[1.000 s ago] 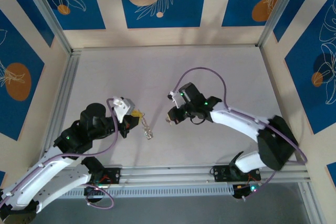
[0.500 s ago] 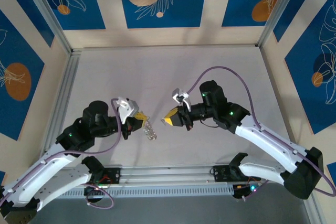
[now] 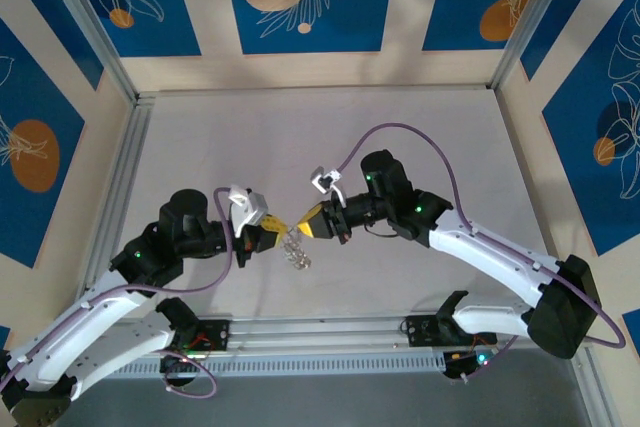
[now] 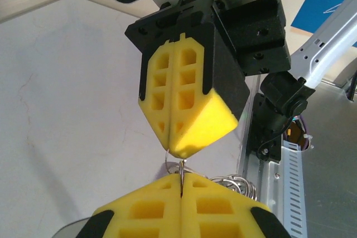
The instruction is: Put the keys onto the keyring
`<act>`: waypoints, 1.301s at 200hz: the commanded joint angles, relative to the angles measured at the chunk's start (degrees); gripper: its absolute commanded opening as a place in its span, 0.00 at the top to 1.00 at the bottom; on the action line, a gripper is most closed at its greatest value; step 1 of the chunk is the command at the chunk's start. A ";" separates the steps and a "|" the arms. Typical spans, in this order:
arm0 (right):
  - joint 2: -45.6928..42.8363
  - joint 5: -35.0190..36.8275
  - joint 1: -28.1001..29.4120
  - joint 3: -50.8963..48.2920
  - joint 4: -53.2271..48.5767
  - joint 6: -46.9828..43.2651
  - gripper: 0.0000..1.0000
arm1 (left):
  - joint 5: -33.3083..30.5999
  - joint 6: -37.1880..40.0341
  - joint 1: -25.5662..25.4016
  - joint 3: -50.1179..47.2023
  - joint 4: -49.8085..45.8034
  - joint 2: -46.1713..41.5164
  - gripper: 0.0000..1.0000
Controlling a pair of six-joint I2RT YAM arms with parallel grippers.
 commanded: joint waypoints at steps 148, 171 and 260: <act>-2.32 -2.28 1.33 1.95 0.22 -0.56 1.00 | 0.07 1.21 -0.68 0.83 2.94 -1.01 1.00; -1.80 -2.69 1.48 2.45 1.19 0.10 1.00 | -0.01 1.27 -1.00 0.76 2.92 -0.99 1.00; 1.73 -1.51 1.68 5.10 -1.40 0.67 1.00 | -0.44 1.75 -1.55 0.92 2.44 -1.08 1.00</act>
